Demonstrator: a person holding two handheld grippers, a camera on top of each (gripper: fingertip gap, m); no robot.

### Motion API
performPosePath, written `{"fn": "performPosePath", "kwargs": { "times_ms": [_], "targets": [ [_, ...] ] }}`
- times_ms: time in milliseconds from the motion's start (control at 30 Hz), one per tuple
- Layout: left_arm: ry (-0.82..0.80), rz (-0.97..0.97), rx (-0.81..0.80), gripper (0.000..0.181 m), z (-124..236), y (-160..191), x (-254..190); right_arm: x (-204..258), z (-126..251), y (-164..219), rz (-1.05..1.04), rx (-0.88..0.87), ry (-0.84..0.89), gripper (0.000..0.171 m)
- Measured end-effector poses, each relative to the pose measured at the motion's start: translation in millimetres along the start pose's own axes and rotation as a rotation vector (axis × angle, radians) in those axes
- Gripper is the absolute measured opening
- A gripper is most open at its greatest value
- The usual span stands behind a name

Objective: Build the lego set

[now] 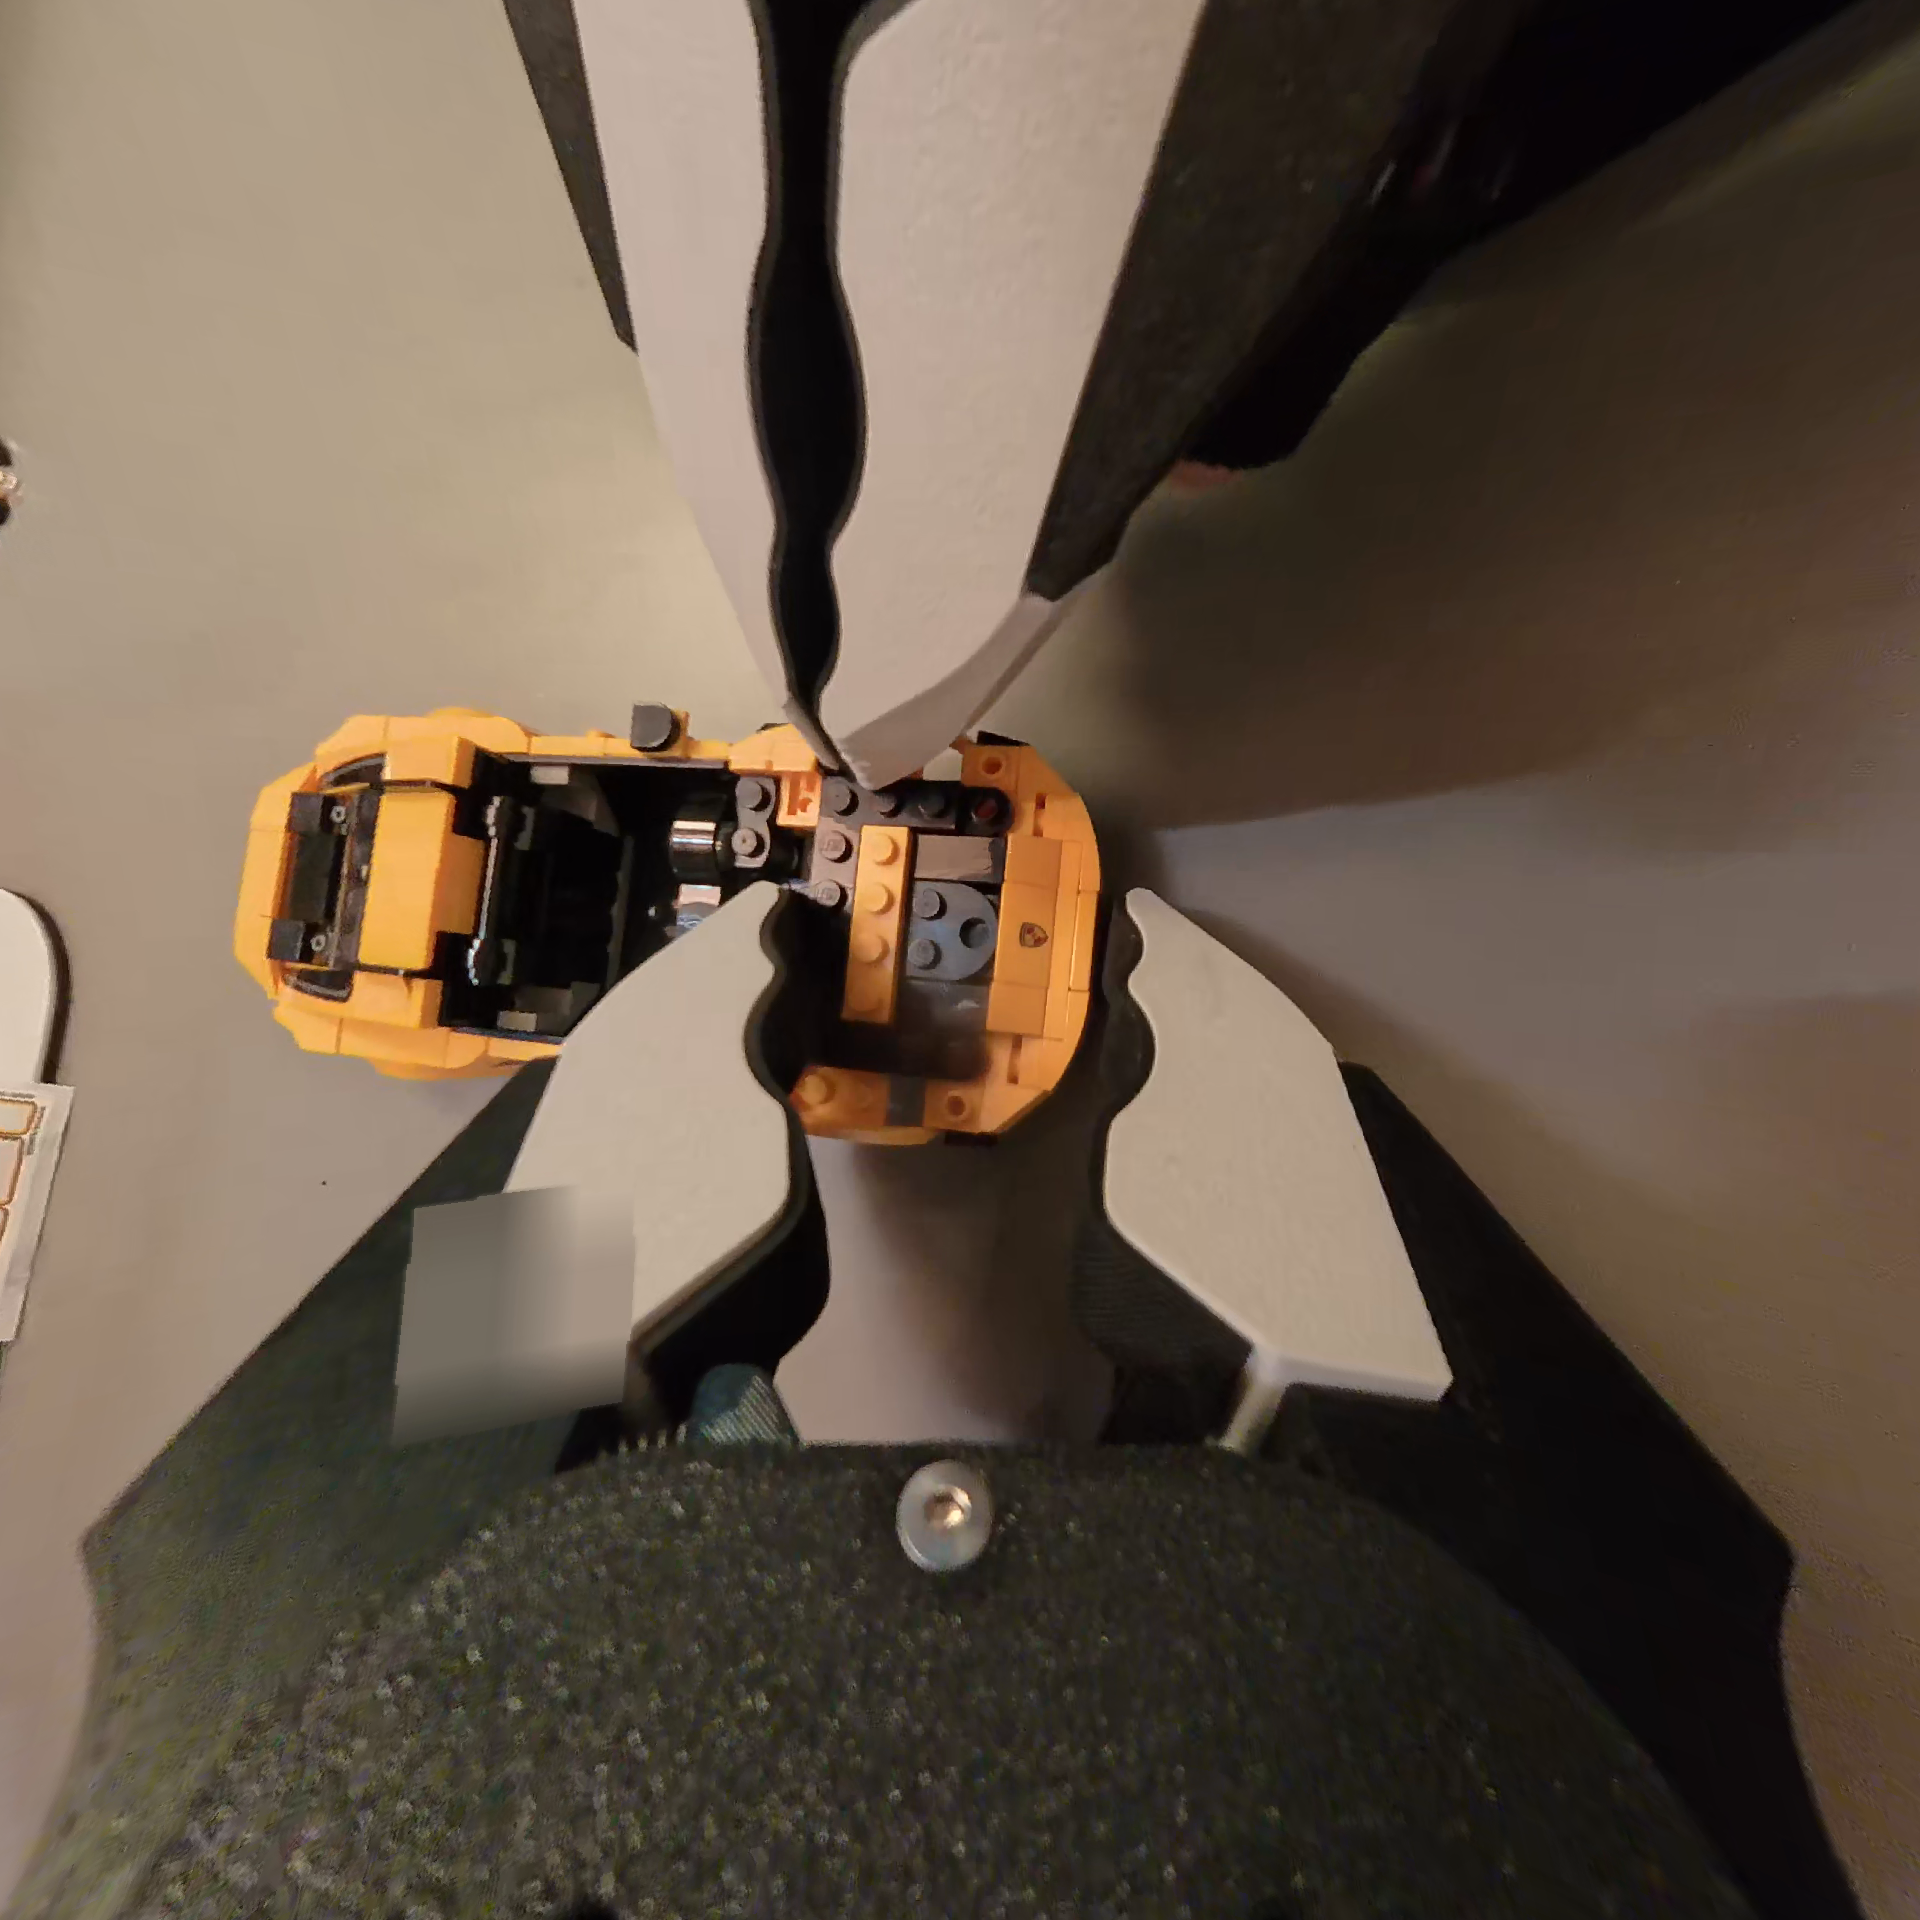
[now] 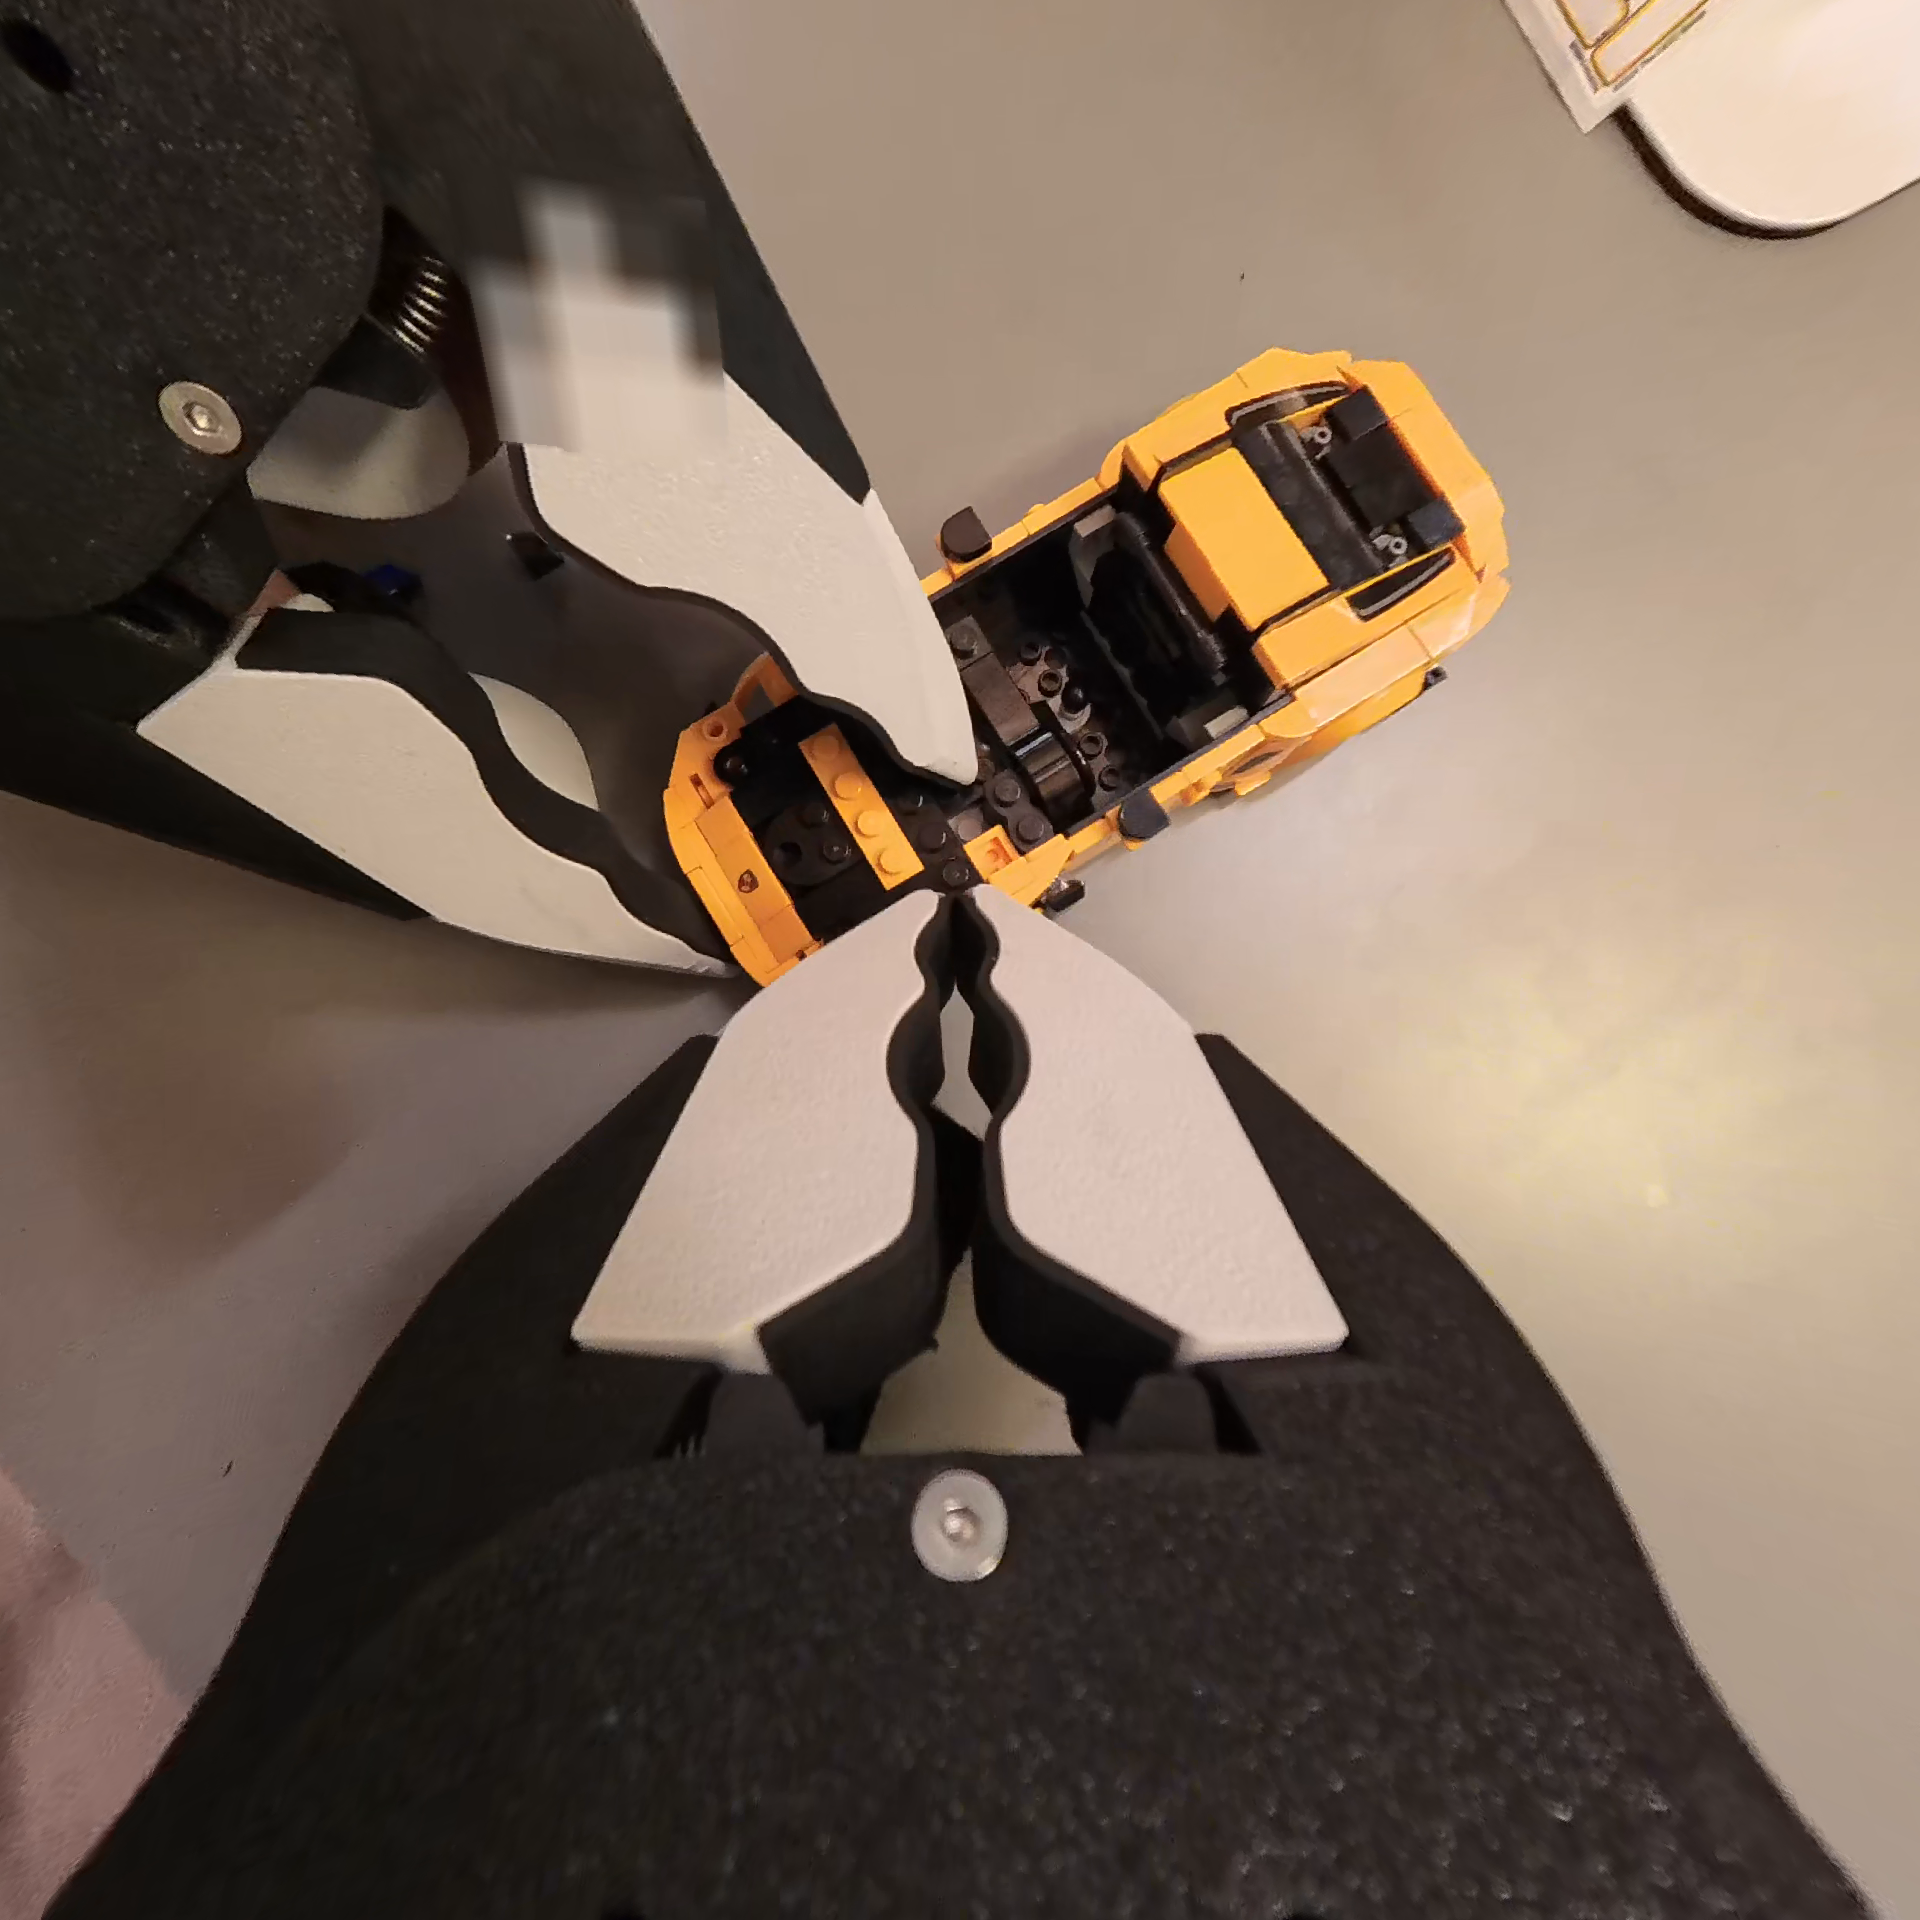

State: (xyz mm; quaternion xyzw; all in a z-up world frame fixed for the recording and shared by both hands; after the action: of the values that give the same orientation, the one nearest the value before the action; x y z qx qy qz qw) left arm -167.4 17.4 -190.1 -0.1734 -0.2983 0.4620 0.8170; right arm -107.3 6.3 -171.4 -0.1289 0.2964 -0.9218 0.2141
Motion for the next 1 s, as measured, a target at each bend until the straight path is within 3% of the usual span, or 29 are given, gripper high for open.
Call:
{"fn": "performPosePath", "kwargs": {
  "times_ms": [300, 433, 533, 733, 933, 1000],
  "targets": [
    [-0.003, 0.013, -0.006, 0.055, -0.2, 1.2, 2.7, -2.7, -1.3, -2.2, -0.101, -0.02, -0.064, 0.0],
    [-0.003, 0.03, -0.032, 0.06, -0.2, 0.6, 0.4, -8.8, 26.9, -12.5, -0.226, -0.256, -0.144, 0.0],
    [0.01, 0.059, -0.047, 0.064, 0.9, 0.2, 1.6, -19.1, 42.4, 0.9, -0.212, -0.291, -0.07, 0.0],
    [-0.013, 0.072, -0.069, 0.066, 21.8, 2.6, 0.2, -10.2, 53.0, 26.2, -0.17, -0.318, -0.087, 0.0],
    [-0.001, 0.237, 0.001, 0.045, 68.2, 27.2, -21.8, 27.0, 45.8, 31.0, 0.068, -0.29, -0.108, 0.0],
    [0.019, 0.284, 0.068, 0.036, 69.4, 37.1, -37.7, 35.2, 41.0, 29.7, 0.125, -0.271, -0.13, 0.011]
  ]
}}
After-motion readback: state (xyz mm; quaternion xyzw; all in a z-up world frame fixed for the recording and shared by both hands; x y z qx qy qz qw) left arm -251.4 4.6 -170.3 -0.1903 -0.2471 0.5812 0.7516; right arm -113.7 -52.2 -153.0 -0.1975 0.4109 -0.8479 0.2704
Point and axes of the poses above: each gripper's, where its closed fingertips meet, z back along the fingers, y out of its underside, x = y × z across the jaws, the point moved 4 cm from there along z, back along the fingers, and after that the axes turned 9 degrees about -z, right-handed, at the moved point
